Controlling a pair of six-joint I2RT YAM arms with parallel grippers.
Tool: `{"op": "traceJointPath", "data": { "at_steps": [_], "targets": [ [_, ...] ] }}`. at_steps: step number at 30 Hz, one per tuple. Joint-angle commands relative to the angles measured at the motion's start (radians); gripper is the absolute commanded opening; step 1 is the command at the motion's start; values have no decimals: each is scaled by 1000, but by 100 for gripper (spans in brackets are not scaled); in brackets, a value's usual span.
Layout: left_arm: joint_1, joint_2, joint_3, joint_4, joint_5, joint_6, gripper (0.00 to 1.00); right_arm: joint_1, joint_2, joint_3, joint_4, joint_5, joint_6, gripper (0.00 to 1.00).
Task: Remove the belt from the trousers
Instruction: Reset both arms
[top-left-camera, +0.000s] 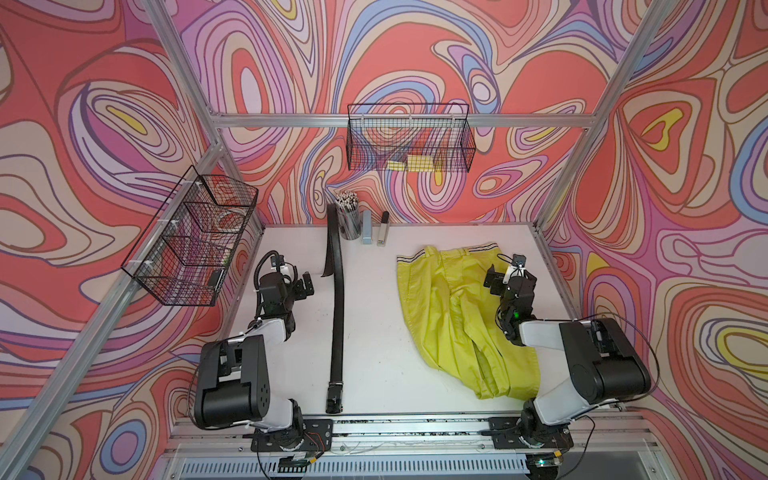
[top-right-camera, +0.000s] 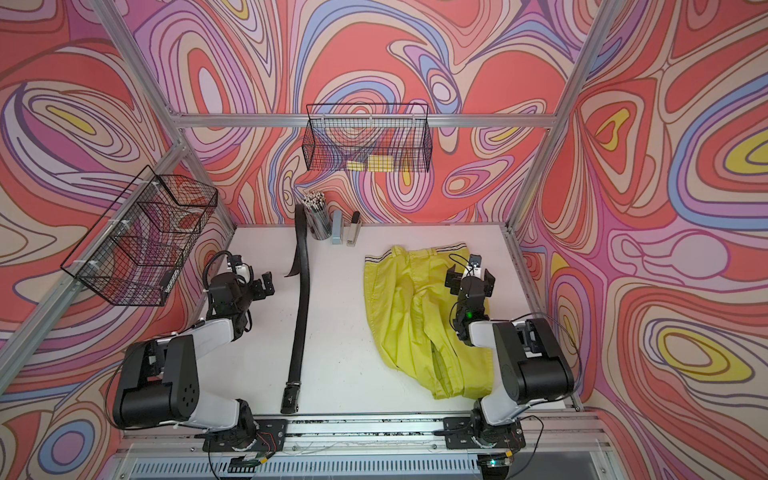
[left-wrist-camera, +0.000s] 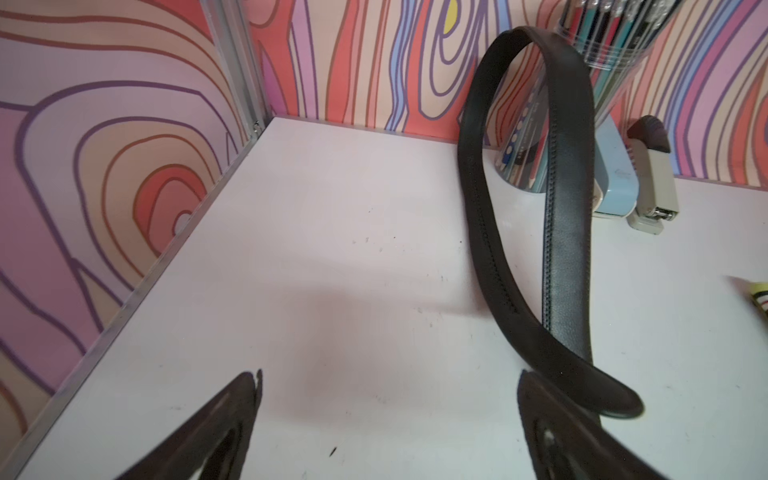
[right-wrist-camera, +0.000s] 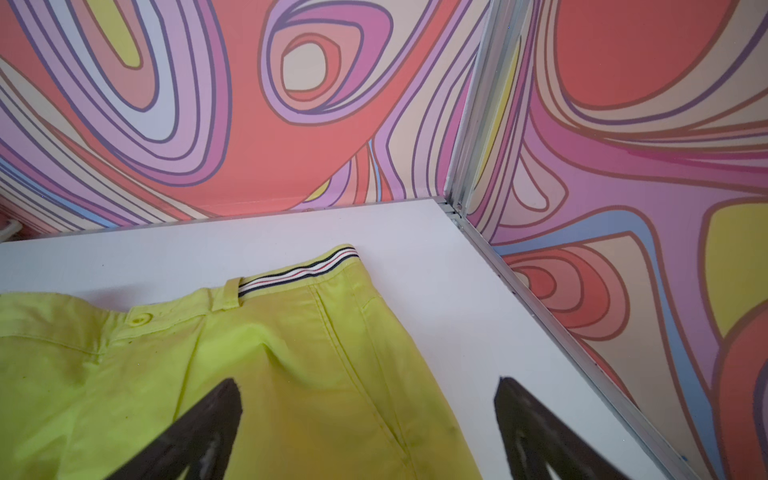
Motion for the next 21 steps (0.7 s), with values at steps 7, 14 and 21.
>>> {"op": "traceJointPath", "data": {
  "at_steps": [7, 14, 21],
  "targets": [
    [3, 141, 32, 181, 90, 11, 100, -50, 200, 169, -38, -165, 61, 98],
    [0, 182, 119, 72, 137, 30, 100, -64, 250, 300, -207, -217, 54, 98],
    [-14, 141, -45, 335, 106, -15, 100, -68, 153, 115, 24, -190, 30, 98]
  ]
}}
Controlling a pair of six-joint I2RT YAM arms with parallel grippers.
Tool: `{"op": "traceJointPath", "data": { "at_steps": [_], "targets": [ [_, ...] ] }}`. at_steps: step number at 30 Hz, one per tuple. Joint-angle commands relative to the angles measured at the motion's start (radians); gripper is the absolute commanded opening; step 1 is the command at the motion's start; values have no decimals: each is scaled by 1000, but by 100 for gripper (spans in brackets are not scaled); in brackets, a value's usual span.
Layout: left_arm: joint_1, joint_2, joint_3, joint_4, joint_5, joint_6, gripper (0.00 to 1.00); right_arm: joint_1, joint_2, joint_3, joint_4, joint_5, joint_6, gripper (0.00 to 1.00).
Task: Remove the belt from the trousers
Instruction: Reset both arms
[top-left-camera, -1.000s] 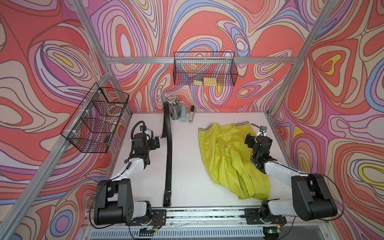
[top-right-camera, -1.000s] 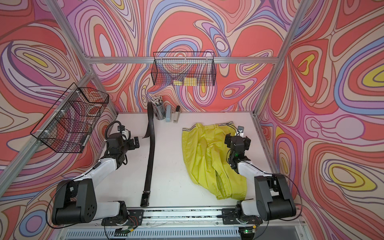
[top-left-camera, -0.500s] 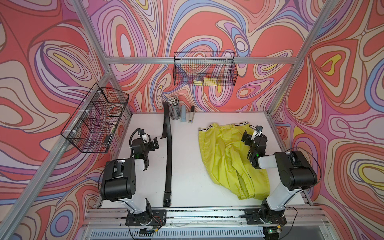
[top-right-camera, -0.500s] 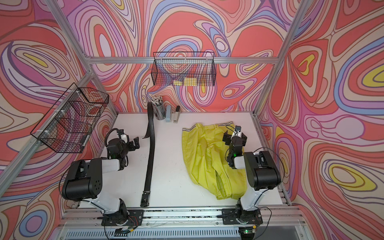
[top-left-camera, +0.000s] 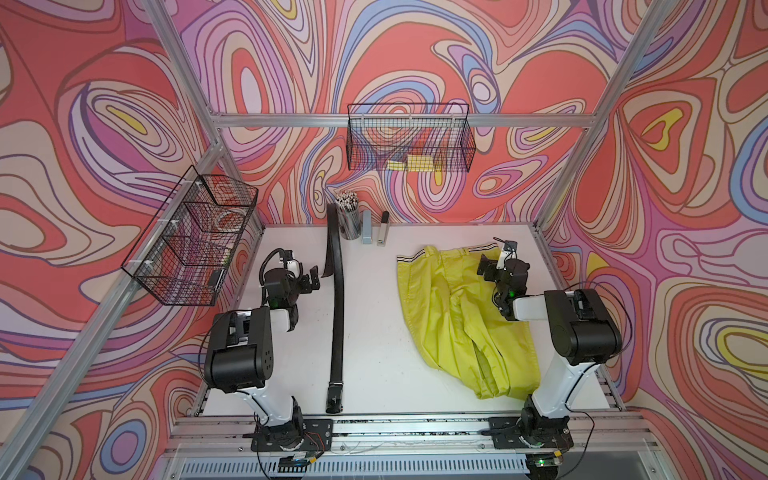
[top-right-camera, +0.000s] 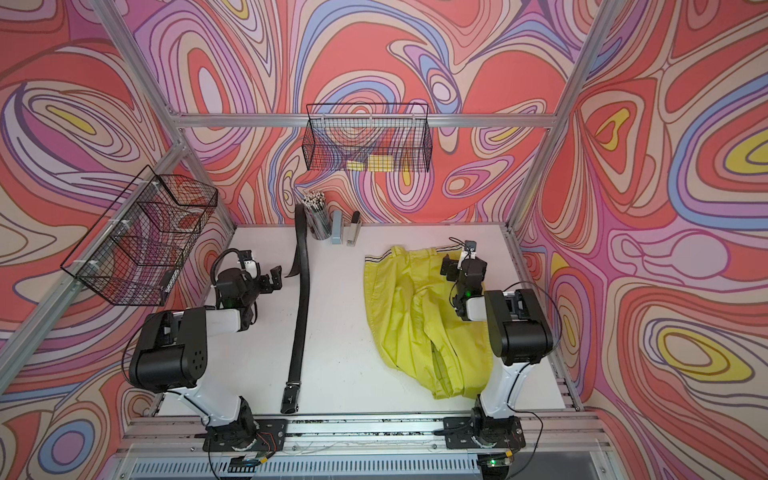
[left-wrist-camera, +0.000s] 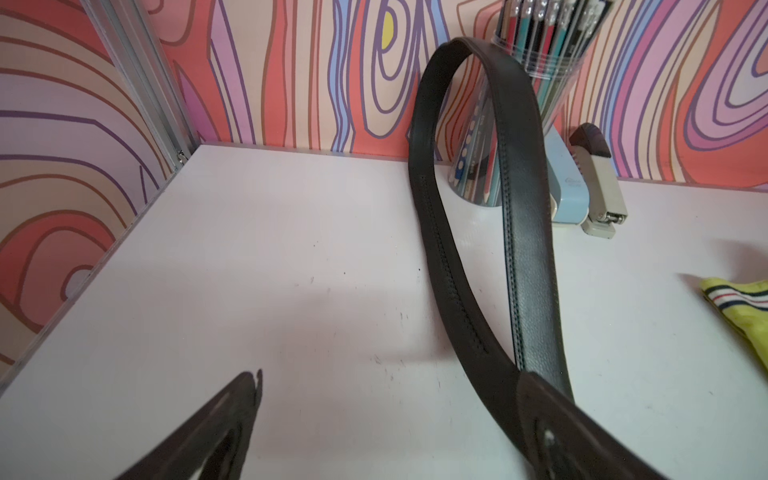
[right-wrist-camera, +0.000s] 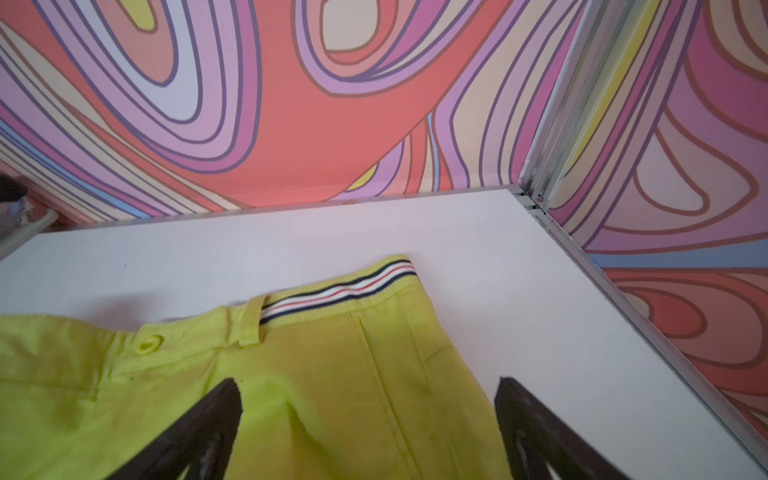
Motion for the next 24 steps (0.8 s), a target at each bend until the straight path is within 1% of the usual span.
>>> {"op": "traceJointPath", "data": {
  "at_steps": [1, 3, 4, 7, 8, 9, 10, 11, 12, 13, 14, 15, 16, 17, 18, 20, 21, 22, 23, 24],
  "targets": [
    [-5, -29, -106, 203, -21, -64, 100, -6, -102, -110, 155, 2, -13, 98],
    [-16, -41, -167, 298, -58, -106, 100, -5, -172, -139, 145, -5, -2, 98],
    [-26, -56, -184, 312, -79, -118, 100, -6, -214, -131, 85, -3, 3, 98],
    [-49, -133, -186, 230, -112, -134, 100, -5, -308, -52, -252, 8, -8, 98],
    [-50, -166, -179, 186, -119, -147, 100, -5, -323, -54, -301, 13, -13, 98],
    [-50, -195, -172, 136, -131, -159, 100, -5, -330, -84, -280, 9, -20, 98],
    [-50, -229, -163, 77, -143, -169, 100, -6, -337, -126, -224, 13, 12, 98],
    [-50, -257, -153, 19, -143, -166, 100, -8, -339, -162, -176, -1, 19, 98],
    [-50, -279, -140, -28, -133, -154, 100, -8, -336, -175, -169, -22, 16, 98],
    [-51, -308, -117, -128, -110, -116, 100, -9, -322, -199, -119, -33, 5, 98],
    [-60, -330, -95, -250, -105, -47, 100, -8, -304, -237, -47, -43, 3, 98],
    [-70, -338, -53, -322, -115, 1, 100, -8, -279, -274, 36, -36, 8, 98],
    [-70, -346, -59, -359, -128, 9, 100, -10, -229, -318, 159, -21, 16, 98],
    [-71, -349, -103, -328, -138, 5, 100, -8, -161, -362, 311, -9, 21, 98],
    [-70, -342, -155, -254, -138, 0, 100, -8, -107, -387, 440, 13, 16, 98],
    [-77, -265, -264, -4, -135, -3, 100, -10, -163, -365, 289, 25, 45, 98],
    [-89, -190, -306, 152, -149, 7, 100, -10, -134, -345, 306, 39, 36, 98],
    [-102, -109, -329, 293, -166, 12, 100, -9, -141, -309, 218, 21, 37, 98],
    [-110, -123, -318, 278, -184, 17, 100, -10, -148, -266, 127, 23, 37, 98],
    [-112, -181, -266, 66, -216, -1, 100, -5, -134, -254, 135, 37, 22, 99]
  ]
}}
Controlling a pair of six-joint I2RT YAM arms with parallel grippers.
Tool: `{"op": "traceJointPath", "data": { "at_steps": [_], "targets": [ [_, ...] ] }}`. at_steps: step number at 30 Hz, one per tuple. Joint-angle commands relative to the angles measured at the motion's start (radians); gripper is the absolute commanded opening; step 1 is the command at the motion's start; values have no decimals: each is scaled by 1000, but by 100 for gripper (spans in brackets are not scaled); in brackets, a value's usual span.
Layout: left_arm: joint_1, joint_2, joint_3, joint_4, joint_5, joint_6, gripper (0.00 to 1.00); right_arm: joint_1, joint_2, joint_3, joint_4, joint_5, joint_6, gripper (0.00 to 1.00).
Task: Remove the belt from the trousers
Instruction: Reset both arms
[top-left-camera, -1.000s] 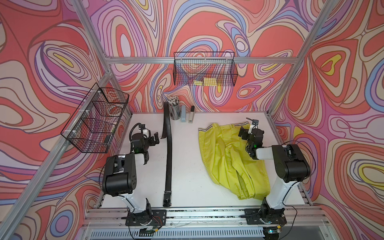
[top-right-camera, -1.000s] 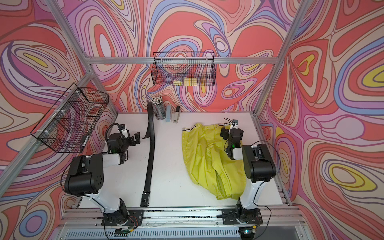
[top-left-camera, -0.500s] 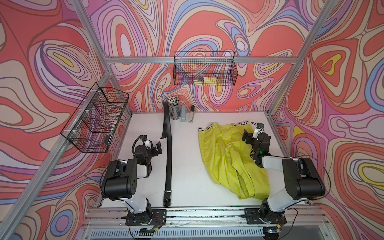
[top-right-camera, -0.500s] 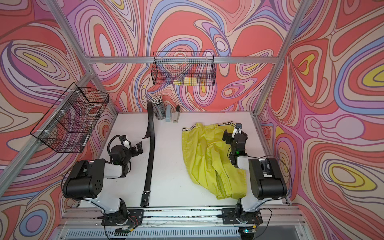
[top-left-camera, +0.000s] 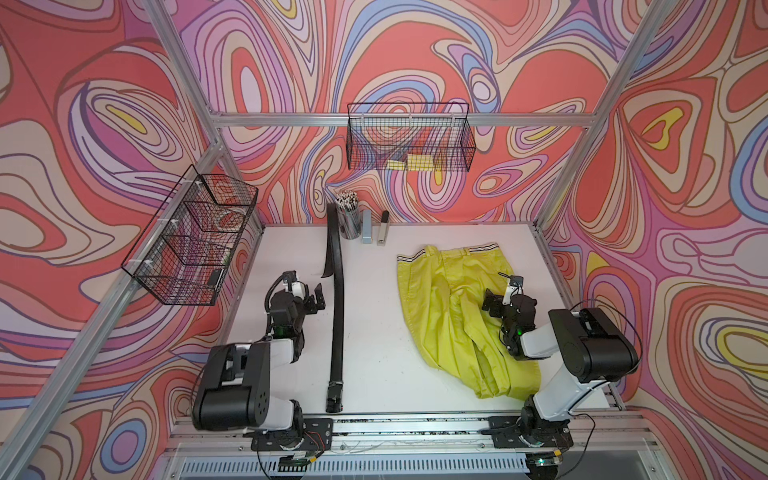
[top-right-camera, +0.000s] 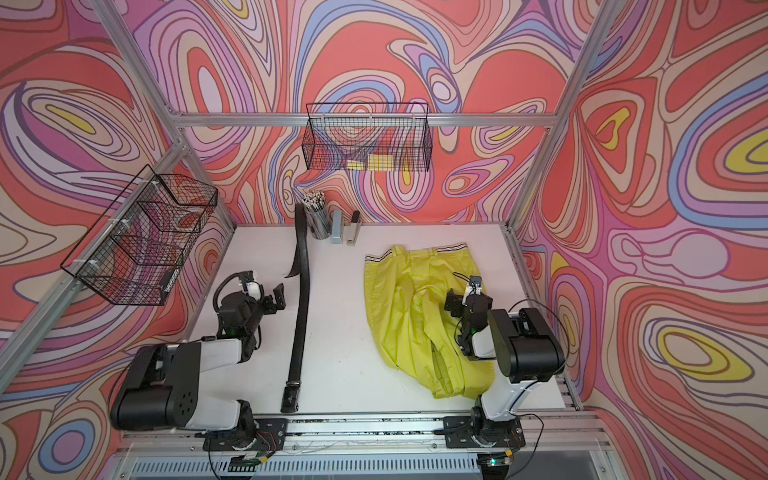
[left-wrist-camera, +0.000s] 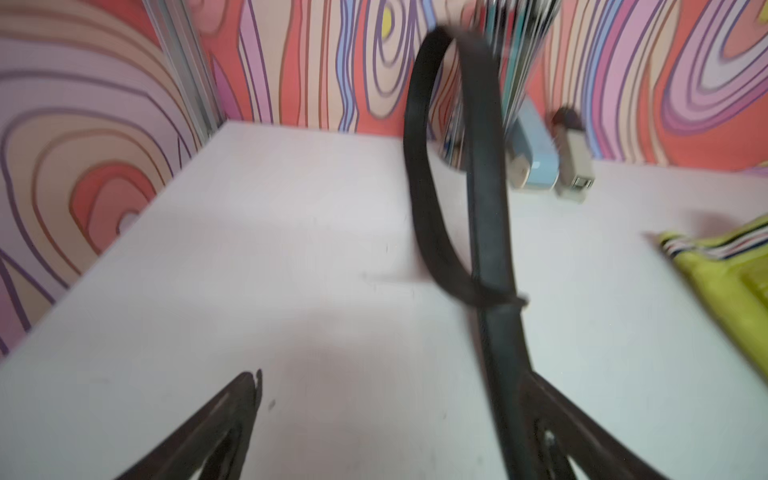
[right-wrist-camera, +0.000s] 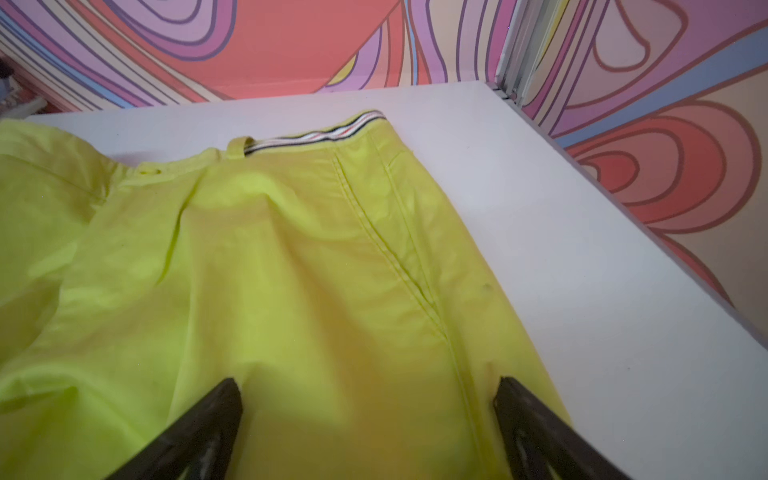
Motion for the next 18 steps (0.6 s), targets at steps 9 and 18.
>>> {"op": "traceJointPath", "data": {
  "at_steps": [9, 18],
  "targets": [
    [-18, 19, 54, 53, -30, 41, 100, 0, -12, 65, 5, 20, 2, 98],
    [-20, 11, 67, 15, 29, 64, 100, 0, -7, 72, -5, 19, 0, 98]
  ]
}}
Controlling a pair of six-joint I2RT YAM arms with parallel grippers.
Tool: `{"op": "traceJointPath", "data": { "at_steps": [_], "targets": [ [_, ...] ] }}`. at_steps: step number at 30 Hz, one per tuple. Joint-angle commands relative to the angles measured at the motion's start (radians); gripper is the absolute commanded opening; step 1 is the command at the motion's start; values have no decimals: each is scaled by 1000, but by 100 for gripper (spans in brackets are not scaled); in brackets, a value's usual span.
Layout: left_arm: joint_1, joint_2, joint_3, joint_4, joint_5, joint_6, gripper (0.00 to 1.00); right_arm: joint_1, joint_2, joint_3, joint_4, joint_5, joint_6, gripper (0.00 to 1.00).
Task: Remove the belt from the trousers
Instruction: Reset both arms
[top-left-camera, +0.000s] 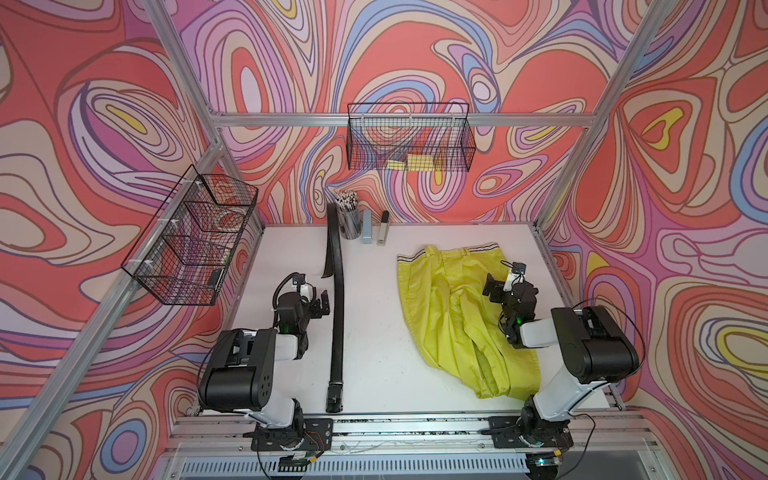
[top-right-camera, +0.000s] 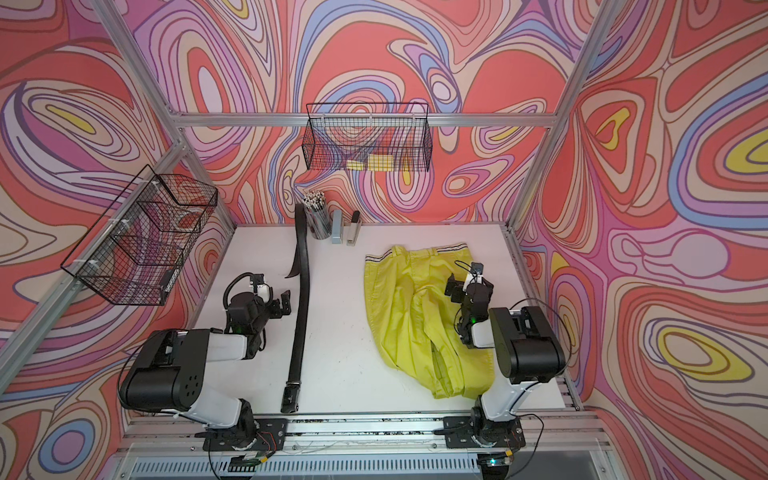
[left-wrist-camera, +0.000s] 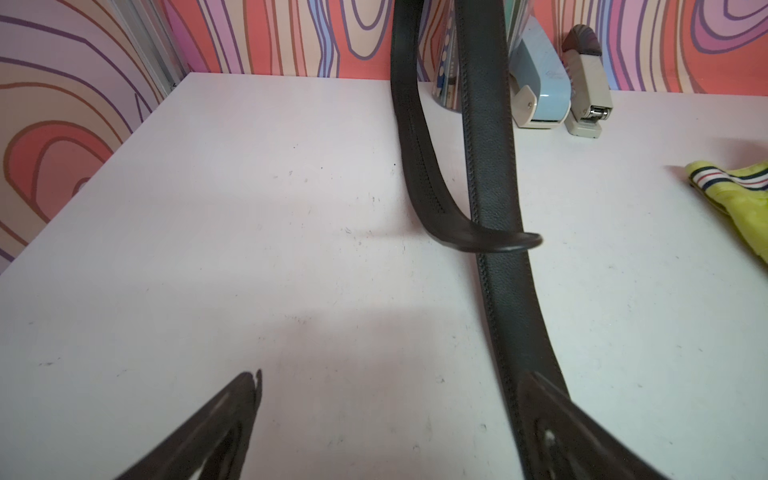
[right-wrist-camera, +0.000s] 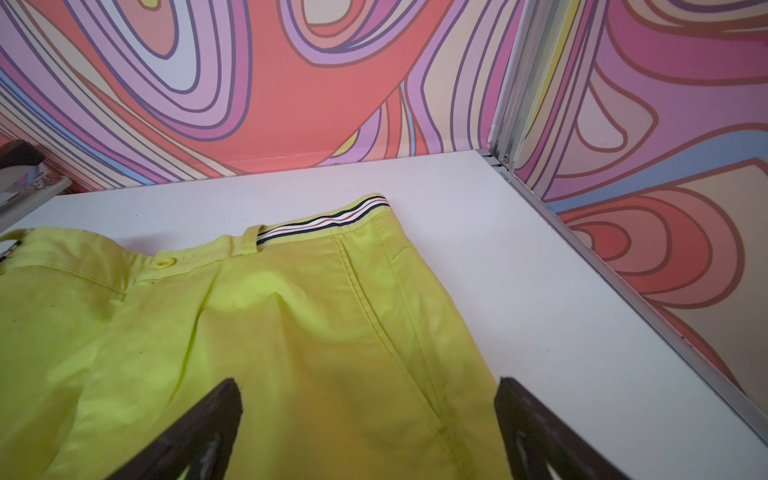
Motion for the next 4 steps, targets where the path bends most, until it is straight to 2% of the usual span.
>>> {"op": "traceJointPath", "data": {
  "at_steps": [1, 4],
  "targets": [
    [-1, -10, 14, 6, 20, 20, 100, 0, -4, 3, -9, 14, 1, 99],
    [-2, -4, 11, 25, 18, 18, 100, 0, -6, 0, -5, 13, 0, 98]
  ]
}}
